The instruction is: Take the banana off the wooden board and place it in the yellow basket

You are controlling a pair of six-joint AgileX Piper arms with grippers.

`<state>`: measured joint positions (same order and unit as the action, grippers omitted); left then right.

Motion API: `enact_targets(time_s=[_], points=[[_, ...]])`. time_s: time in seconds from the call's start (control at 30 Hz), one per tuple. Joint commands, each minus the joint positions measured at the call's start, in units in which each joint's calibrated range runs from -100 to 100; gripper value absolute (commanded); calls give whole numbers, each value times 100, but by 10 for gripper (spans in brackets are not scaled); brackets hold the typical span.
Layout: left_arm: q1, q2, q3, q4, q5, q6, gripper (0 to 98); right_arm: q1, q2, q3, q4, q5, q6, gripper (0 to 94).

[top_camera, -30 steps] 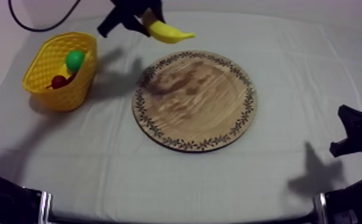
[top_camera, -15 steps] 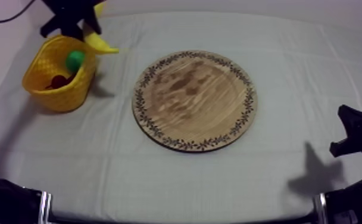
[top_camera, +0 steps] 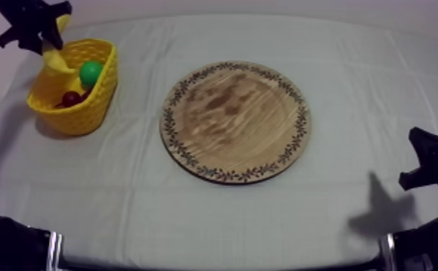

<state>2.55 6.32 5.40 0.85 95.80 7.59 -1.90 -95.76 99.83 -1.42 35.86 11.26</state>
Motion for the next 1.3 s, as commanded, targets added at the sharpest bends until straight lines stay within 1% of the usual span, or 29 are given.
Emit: enact_targets(time_s=[0.0,0.17,0.27,0.37,0.5,0.6,0.8,0.87,0.93,1.0,1.17,1.27], points=[[-26,-20,-30,-33,82,-74,221,-1,0,5,-2,-21,-1,2],[-41,-25,-97,-87,204,-151,223,-1,0,5,-2,-21,-1,2],[-29,65,-19,-109,139,-160,224,-1,0,5,-2,-21,-1,2],[-27,240,176,-110,-63,-165,226,-1,0,5,-2,-21,-1,2],[-75,563,477,4,-495,-219,235,-1,0,5,-2,-21,-1,2],[-79,839,571,53,-740,-264,244,-1,0,5,-2,-21,-1,2],[-8,1312,597,35,-1089,-316,280,-1,0,5,-2,-21,-1,2],[-1,1448,562,29,-1174,-317,323,-1,0,5,-2,-21,-1,2],[-8,1557,523,23,-1224,-317,392,-1,0,5,-2,-21,-1,2],[-24,1635,471,11,-1248,-315,483,-1,0,5,-2,-21,-1,2],[-84,1729,368,-2,-1271,-320,754,-1,0,5,-2,-21,-2,2],[-107,1708,299,-11,-1281,-325,867,-1,0,5,-2,-21,-1,2]])
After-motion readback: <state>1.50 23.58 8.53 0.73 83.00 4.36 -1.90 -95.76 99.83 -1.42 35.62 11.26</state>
